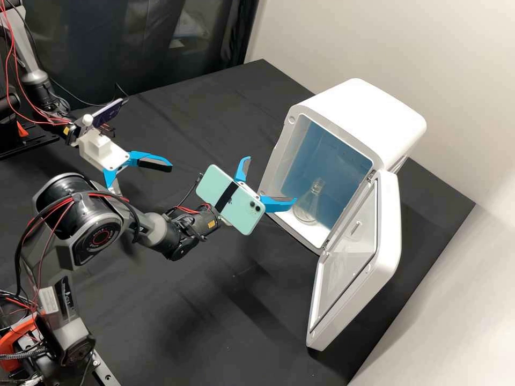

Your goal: Take the flask out of the incubator

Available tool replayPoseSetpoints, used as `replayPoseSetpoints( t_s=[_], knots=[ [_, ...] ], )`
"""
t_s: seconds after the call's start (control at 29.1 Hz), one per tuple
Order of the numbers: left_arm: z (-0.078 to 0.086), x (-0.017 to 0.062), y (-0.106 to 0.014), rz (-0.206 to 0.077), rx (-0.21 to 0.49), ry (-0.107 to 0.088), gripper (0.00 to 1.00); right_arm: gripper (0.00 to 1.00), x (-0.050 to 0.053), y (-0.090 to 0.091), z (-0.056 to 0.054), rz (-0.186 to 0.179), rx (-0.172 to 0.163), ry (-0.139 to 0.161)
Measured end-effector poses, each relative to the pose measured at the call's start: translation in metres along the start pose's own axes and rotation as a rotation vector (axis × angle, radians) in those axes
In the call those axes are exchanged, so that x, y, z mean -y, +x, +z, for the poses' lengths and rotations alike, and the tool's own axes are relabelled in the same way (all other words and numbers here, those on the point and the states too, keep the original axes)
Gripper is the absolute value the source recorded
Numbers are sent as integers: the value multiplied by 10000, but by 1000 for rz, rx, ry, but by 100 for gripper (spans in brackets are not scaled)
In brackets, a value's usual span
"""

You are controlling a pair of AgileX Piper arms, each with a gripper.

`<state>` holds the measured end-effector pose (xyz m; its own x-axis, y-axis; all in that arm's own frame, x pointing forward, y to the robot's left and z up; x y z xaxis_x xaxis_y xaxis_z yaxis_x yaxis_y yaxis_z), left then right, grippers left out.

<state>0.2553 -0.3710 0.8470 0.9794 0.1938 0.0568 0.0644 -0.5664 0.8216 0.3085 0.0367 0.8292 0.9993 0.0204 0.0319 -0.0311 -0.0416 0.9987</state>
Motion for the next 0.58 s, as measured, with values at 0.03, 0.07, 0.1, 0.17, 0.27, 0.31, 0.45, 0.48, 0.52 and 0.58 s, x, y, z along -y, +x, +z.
replayPoseSetpoints(
  t_s=[0.03, 0.07, 0.1, 0.17, 0.27, 0.31, 0.45, 0.48, 0.52, 0.58],
  knots=[
    [-20, -5, -2, 4, -7, -2, 100, 100, 0, 0, 0, 0, 0, 0],
    [-46, -4, -4, 3, -17, -4, 100, 100, 0, 0, 0, 0, 0, 0],
    [-76, -5, 1, 7, -27, -5, 100, 100, 0, 0, 0, 0, 0, 0],
    [-124, 0, 28, 11, -41, -8, 100, 100, 0, 0, 0, 0, 0, 0],
    [-210, 13, 105, 10, -65, -11, 100, 100, 0, 0, 0, 0, 0, 0],
    [-233, 14, 127, 10, -71, -12, 100, 100, 0, 0, 0, 0, 0, 0],
    [-320, 18, 204, 14, -94, -15, 100, 100, 0, 0, 0, 0, 0, 0],
    [-330, 20, 220, 15, -96, -15, 100, 100, 0, 0, 0, 0, 0, 0],
    [-339, 10, 240, 20, -101, -17, 100, 100, 0, 0, 0, 0, 0, 0],
    [-350, 13, 275, 22, -101, -17, 100, 100, 0, 0, 0, 0, 0, 0]
  ],
)
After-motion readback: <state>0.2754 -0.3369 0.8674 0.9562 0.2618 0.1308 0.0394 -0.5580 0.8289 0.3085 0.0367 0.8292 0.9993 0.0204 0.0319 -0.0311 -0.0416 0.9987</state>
